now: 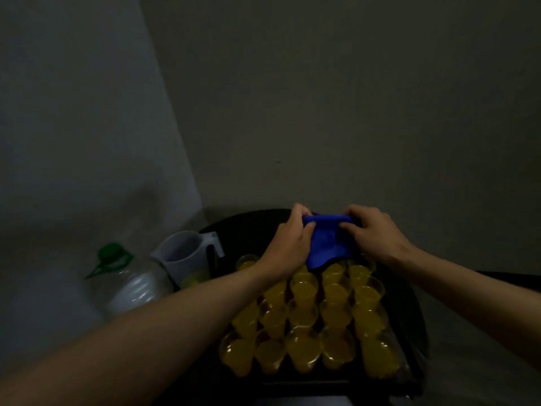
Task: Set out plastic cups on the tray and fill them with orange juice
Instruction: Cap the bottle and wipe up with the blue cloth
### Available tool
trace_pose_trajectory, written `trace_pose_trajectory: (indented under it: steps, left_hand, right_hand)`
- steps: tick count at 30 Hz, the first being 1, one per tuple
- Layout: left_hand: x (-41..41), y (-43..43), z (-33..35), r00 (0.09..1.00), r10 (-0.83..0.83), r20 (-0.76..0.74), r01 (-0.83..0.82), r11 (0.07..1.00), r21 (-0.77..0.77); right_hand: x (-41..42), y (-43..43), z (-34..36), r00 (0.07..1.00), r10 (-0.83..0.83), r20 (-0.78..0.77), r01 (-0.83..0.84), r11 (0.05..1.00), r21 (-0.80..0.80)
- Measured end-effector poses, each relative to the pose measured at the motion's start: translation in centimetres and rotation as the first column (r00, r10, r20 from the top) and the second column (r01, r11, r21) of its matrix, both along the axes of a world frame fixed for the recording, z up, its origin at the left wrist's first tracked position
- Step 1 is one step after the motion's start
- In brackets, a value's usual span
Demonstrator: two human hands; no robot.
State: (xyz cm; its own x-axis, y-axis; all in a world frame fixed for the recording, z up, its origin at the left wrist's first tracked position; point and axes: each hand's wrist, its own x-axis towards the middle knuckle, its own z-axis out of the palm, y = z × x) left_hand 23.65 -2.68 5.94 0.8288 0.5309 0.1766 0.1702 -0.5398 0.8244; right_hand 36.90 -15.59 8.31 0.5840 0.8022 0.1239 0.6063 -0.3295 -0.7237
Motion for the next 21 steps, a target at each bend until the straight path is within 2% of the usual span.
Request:
trace_pose_trajectory:
  steps: [5,9,14,17,21]
  left_hand:
    - [-7.9,4.5,0.5,0.986,0.163,0.026,-0.164,0.984,0.068]
    - [-13.2,6.8,0.0,0.96,0.277,0.029,-0.278,0.947,0.161]
    - [-19.6,7.8,-2.6,0.929,0.363,0.07,-0.37,0.906,0.205]
    - [-23.2,6.8,-5.4,0.9,0.433,0.052,-0.435,0.882,0.18]
    - [-27.6,4.8,-9.7,0.861,0.509,-0.008,-0.507,0.859,0.071]
  right_hand:
    - [-6.1,6.0,1.3,0.991,0.131,-0.006,-0.131,0.99,-0.053]
    - [-10.9,10.0,1.0,0.972,0.211,-0.104,-0.215,0.976,-0.032]
    - [-16.2,13.1,-0.9,0.941,0.299,-0.158,-0.318,0.941,-0.117]
    - [-19.2,14.3,-2.9,0.917,0.366,-0.158,-0.394,0.893,-0.216]
    - [-23.1,14.8,-6.1,0.861,0.5,-0.087,-0.49,0.774,-0.401]
